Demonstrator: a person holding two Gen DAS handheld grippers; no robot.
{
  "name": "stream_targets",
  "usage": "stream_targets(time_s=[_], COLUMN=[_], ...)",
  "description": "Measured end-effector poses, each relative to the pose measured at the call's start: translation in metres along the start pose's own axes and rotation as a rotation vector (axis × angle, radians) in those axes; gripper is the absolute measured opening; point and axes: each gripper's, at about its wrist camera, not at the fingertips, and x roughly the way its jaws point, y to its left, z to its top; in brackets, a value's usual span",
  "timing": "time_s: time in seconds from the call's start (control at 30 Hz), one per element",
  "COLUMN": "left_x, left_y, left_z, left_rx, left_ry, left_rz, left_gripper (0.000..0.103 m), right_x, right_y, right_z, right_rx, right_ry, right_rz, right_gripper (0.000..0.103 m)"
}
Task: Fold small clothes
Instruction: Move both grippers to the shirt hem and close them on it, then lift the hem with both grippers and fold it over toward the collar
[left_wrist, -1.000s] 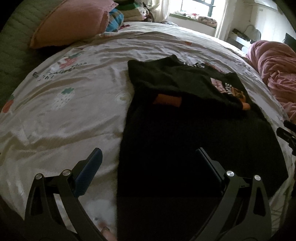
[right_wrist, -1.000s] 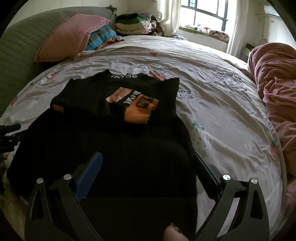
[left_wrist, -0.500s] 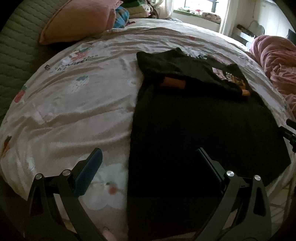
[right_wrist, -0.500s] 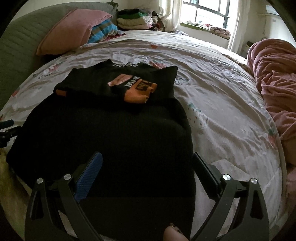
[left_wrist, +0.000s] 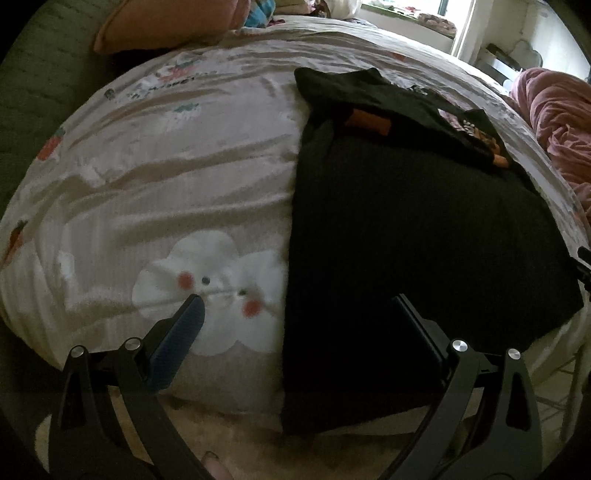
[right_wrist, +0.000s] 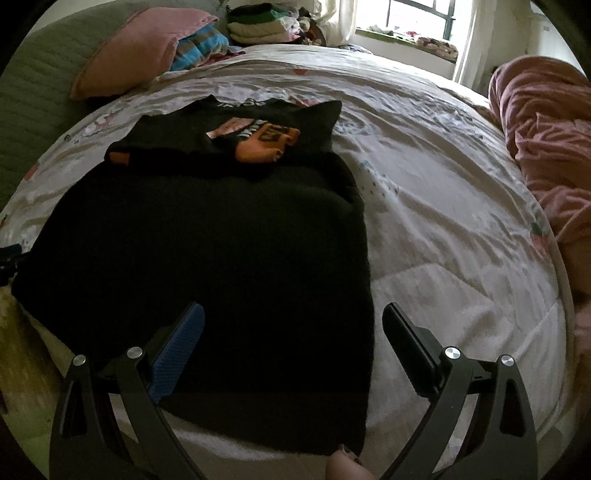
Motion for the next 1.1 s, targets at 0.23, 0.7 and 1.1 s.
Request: stream_targets(time_s=[0.23,0.7,1.1], left_x=[-0.006,-0.010,-0.005], left_y=[0.003,-0.005,-0.001], left_z=[-0.013,-0.028,-0.028], left_rx=[-0.019,0.010,-0.009], left_ry=[0.006,0.046,0.058], left_rz=[-0.033,-0.085,-0.104], left_gripper=[0.043,0.031,0.037], right_x=[-0.003,-0.011,-0.024], right_y=[-0.007,-0.028,-0.036], right_z=[-0.015,-0.056,-0.049], right_rx=[0.005,0.050,0.076], right_ry=[0.029,0.100,0.059], right_rz=[0.018,0.113,0.158], right_gripper=[0.096,0.064,0.009])
